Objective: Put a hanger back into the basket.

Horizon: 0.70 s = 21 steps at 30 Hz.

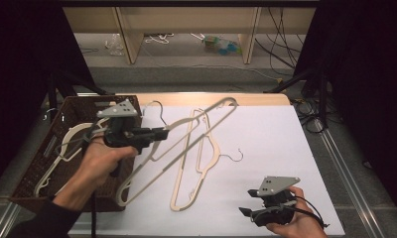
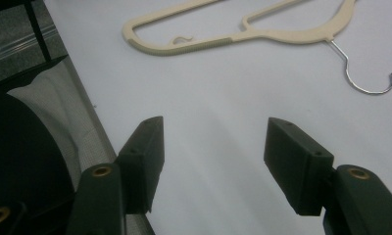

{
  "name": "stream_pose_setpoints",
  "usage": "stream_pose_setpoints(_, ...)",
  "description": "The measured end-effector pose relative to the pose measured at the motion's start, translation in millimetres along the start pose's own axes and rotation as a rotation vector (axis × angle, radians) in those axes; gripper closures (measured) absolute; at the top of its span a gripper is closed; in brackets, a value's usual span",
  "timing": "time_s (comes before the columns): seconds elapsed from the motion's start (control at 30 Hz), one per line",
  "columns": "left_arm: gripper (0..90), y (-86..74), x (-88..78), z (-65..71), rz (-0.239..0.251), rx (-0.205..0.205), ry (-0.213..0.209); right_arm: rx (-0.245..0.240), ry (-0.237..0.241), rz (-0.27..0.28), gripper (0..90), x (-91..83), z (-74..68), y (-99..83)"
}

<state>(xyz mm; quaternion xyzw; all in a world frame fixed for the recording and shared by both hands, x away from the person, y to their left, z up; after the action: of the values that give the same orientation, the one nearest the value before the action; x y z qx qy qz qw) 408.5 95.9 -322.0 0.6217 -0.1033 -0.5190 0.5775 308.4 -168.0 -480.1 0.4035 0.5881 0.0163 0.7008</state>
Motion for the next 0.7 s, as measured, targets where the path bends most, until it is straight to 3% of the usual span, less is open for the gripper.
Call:
stream_pose_setpoints(0.07, 86.0, 3.6, -8.2, -3.6, 0.011, -0.007, 0.000, 0.005, 0.001, 0.001, 40.9, 0.5, -0.6, 0.2)
stream_pose_setpoints(0.13, 85.9, 12.2, -33.7, -17.1, 0.043, -0.031, 0.014, 0.008, 0.000, 0.011, 40.2, 1.6, -0.8, 1.0)
stream_pose_setpoints(0.23, 86.0, 16.5, -57.2, -32.6, 0.067, -0.056, 0.042, 0.003, 0.008, 0.002, 39.0, 1.2, -0.3, 0.1)
stream_pose_setpoints(0.27, 86.0, 16.5, -57.2, -32.6, 0.067, -0.056, 0.042, 0.016, 0.008, 0.007, 37.8, 1.9, -0.9, 0.6)
stream_pose_setpoints(0.3, 86.0, 17.9, -71.8, -43.8, 0.082, -0.060, 0.067, 0.012, 0.000, 0.012, 36.2, 3.1, 0.3, 0.8)
stream_pose_setpoints(0.33, 86.0, 17.9, -71.8, -43.8, 0.082, -0.060, 0.067, 0.023, -0.001, 0.011, 32.6, 4.1, 0.3, 0.6)
stream_pose_setpoints(0.37, 86.0, 17.6, -83.6, -56.6, 0.098, -0.072, 0.096, 0.028, -0.007, 0.013, 29.2, 5.1, 1.4, 0.7)
stream_pose_setpoints(0.4, 86.0, 17.6, -83.6, -56.6, 0.098, -0.072, 0.096, 0.032, -0.019, 0.014, 28.7, 5.7, 3.0, 0.6)
stream_pose_setpoints(0.47, 85.9, 13.6, -93.6, -71.0, 0.087, -0.082, 0.135, 0.042, -0.017, 0.011, 28.7, 5.6, 3.0, 0.6)
stream_pose_setpoints(0.5, 86.0, 8.9, -102.7, -85.1, 0.078, -0.090, 0.163, 0.042, -0.017, 0.015, 27.7, 6.0, 3.3, 0.7)
stream_pose_setpoints(0.53, 86.0, 8.9, -102.7, -85.1, 0.078, -0.090, 0.163, 0.042, -0.013, 0.003, 26.5, 4.7, 3.6, -0.1)
stream_pose_setpoints(0.7, 86.0, -4.0, -123.9, -124.6, 0.081, -0.132, 0.230, 0.042, -0.020, 0.013, 25.3, 5.2, 5.5, 0.6)
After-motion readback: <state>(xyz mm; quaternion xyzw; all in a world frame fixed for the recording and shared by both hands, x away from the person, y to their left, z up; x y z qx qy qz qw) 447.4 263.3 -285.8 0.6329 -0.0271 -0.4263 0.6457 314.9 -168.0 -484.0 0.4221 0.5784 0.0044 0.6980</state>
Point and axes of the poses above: each handheld gripper's, and its own axes: x roughly forward along the jaws, y roughly out of its top, z roughly to its right, the point moved 10 cm from there along x, roughly forward along the jaws, and after that the axes turned 6 degrees about -z, right-handed, at the moved point
